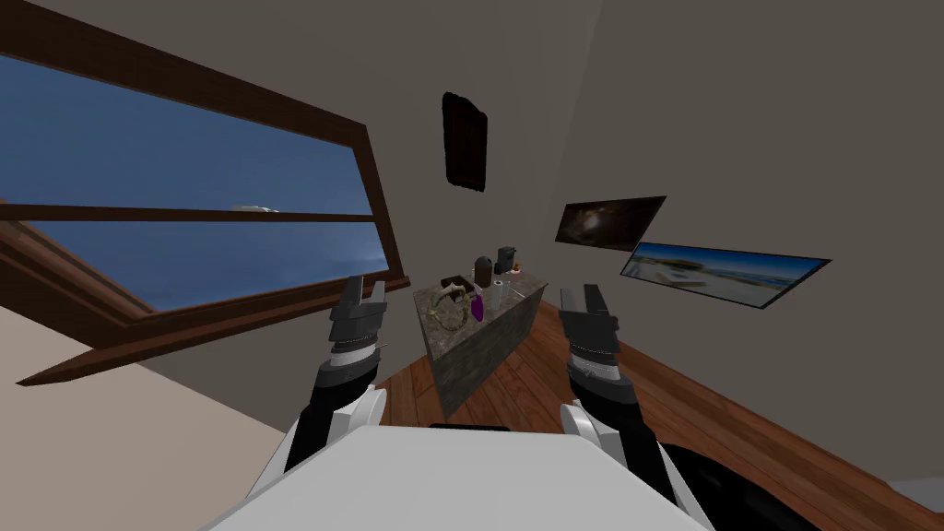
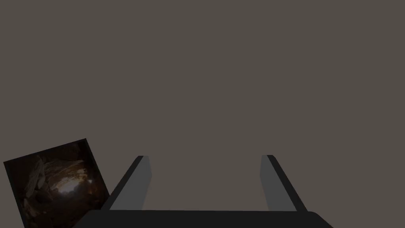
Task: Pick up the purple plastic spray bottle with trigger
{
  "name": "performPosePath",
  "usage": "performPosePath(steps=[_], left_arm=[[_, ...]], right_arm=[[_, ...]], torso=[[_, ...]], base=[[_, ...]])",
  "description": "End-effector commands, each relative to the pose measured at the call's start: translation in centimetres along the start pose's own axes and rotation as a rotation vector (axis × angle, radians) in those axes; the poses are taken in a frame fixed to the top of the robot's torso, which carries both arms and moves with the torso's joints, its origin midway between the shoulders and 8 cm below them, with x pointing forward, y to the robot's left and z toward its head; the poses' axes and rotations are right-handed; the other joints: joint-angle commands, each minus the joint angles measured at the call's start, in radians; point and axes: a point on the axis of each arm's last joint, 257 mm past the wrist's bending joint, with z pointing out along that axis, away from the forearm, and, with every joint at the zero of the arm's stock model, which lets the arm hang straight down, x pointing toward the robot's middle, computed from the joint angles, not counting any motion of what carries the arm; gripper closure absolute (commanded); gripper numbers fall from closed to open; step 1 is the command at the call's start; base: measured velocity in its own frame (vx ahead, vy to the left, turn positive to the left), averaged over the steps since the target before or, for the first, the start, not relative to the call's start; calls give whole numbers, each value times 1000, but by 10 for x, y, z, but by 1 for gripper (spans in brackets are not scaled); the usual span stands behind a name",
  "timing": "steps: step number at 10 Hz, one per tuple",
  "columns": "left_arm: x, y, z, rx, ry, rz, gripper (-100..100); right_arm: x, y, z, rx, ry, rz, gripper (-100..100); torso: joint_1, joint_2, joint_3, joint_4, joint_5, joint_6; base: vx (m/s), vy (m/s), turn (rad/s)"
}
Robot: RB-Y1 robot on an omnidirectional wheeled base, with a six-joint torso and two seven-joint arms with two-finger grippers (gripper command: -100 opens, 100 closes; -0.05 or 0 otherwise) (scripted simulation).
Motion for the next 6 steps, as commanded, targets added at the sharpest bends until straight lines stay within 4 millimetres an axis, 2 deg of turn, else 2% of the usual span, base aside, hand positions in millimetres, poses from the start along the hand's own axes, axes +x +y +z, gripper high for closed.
performPosePath(steps=[1,6], left_arm=[[0,0,0,0,0,0,0],[0,0,0,0,0,0,0]], right_arm=[[8,-9,-3,18,48,-6,-100],[31,-46,-20,94,199,-31,-100]], torso=[[0,0,0,0,0,0],[1,1,1,0,0,0]], base=[[-10,10,78],[-23,26,112]])
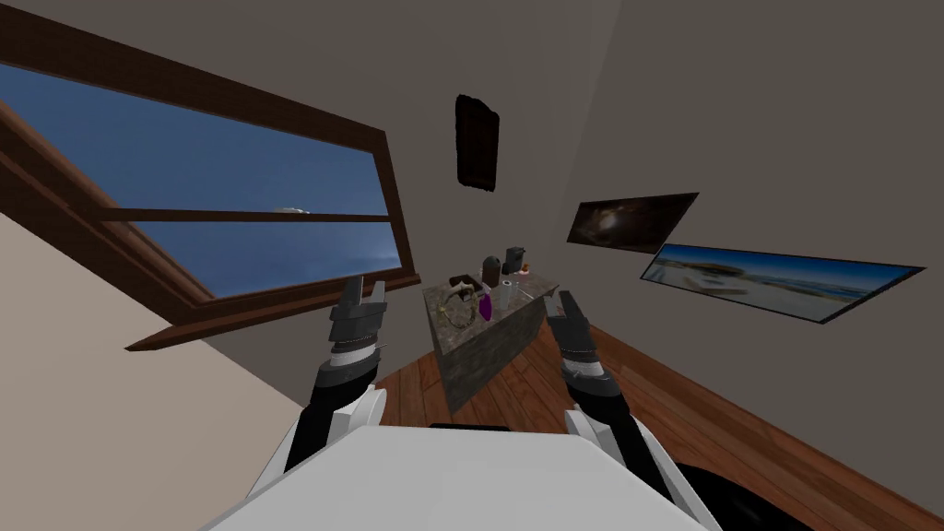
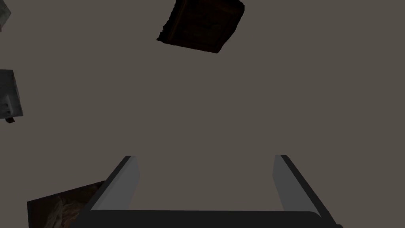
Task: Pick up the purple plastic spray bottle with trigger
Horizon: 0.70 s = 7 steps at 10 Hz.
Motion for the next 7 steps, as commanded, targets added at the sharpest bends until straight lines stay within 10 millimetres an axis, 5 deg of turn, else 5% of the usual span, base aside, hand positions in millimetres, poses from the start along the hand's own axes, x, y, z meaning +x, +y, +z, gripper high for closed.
performPosePath(steps=[1,7], left_arm=[[0,0,0,0,0,0,0],[0,0,0,0,0,0,0]], right_arm=[[6,-14,-7,30,51,-9,-100],[26,-58,-25,114,214,-57,-100]], torso=[[0,0,0,0,0,0],[-1,0,0,0,0,0]], base=[[-28,43,161],[-21,32,111]])
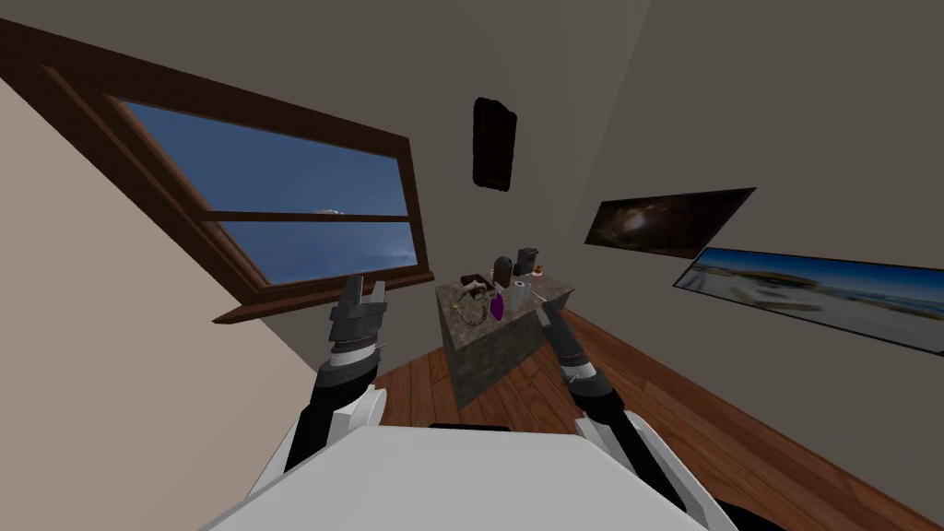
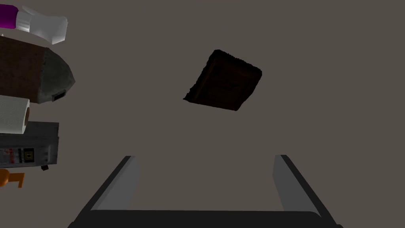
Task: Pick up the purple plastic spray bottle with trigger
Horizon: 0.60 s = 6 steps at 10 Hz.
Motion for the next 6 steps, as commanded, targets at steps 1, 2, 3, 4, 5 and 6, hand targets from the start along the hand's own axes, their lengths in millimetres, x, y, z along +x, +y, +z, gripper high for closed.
performPosePath(steps=[1,2,3,4,5,6], left_arm=[[0,0,0,0,0,0,0],[0,0,0,0,0,0,0],[0,0,0,0,0,0,0],[0,0,0,0,0,0,0],[0,0,0,0,0,0,0],[0,0,0,0,0,0,0]], right_arm=[[3,-6,-1,14,32,-12,-100],[7,-18,-5,37,72,-27,-100],[10,-31,-9,62,103,-39,-100],[11,-31,-9,62,120,-47,-100],[14,-44,-14,88,159,-65,-100],[15,-57,-20,115,190,-80,-100]], torso=[[0,0,0,0,0,0],[0,0,0,0,0,0],[0,0,0,0,0,0],[0,-1,0,0,0,0],[0,-1,0,0,0,1],[-1,-1,0,0,0,0]], base=[[-22,36,66],[-19,34,119],[-14,50,211],[-9,34,62],[-17,30,98],[-22,45,196]])
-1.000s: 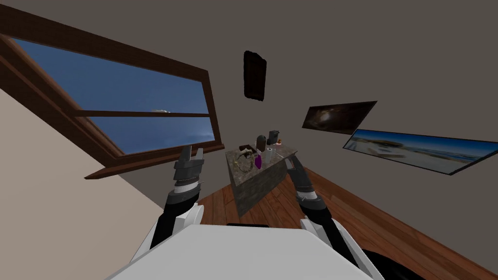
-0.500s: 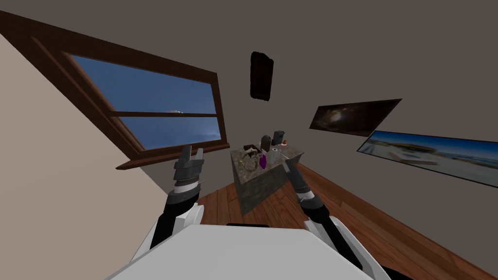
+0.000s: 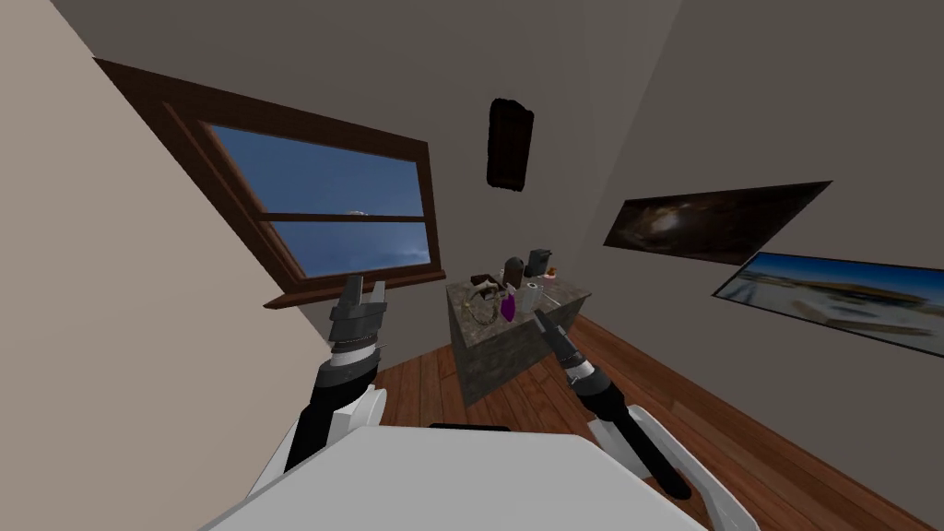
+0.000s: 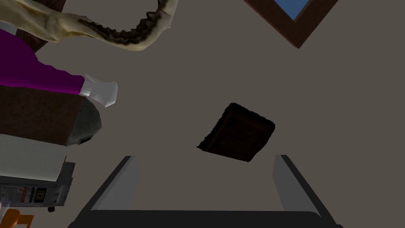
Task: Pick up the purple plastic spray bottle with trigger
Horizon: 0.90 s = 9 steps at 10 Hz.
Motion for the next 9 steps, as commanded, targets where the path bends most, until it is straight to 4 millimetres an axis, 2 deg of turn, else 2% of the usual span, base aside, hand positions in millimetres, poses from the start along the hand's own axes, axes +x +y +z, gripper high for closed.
performPosePath(steps=[1,2,3,5,6,7,8,9], left_arm=[[0,0,0,0,0,0,0],[0,0,0,0,0,0,0],[0,0,0,0,0,0,0],[0,0,0,0,0,0,0],[0,0,0,0,0,0,0],[0,0,0,0,0,0,0],[0,0,0,0,0,0,0],[0,0,0,0,0,0,0]], right_arm=[[4,-12,-5,19,39,-20,-100],[6,-26,-9,49,74,-38,-100],[6,-26,-10,49,83,-44,-100],[8,-55,-21,114,150,-83,-100],[7,-56,-22,115,169,-96,-100],[7,-71,-29,150,199,-116,-100],[6,-71,-29,151,210,-125,-100],[4,-87,-37,188,243,-148,-100]], torso=[[0,0,0,0,0,0],[-1,0,0,0,0,1],[0,0,0,0,0,0],[-1,-1,0,0,0,0],[0,-1,0,0,0,0],[0,0,0,0,0,1],[0,-1,0,0,0,0],[-1,-1,0,0,0,1]], base=[[-15,34,85],[-22,38,128],[-13,29,68],[-9,42,175],[-8,38,69],[-6,42,107],[-4,27,53],[-9,30,135]])
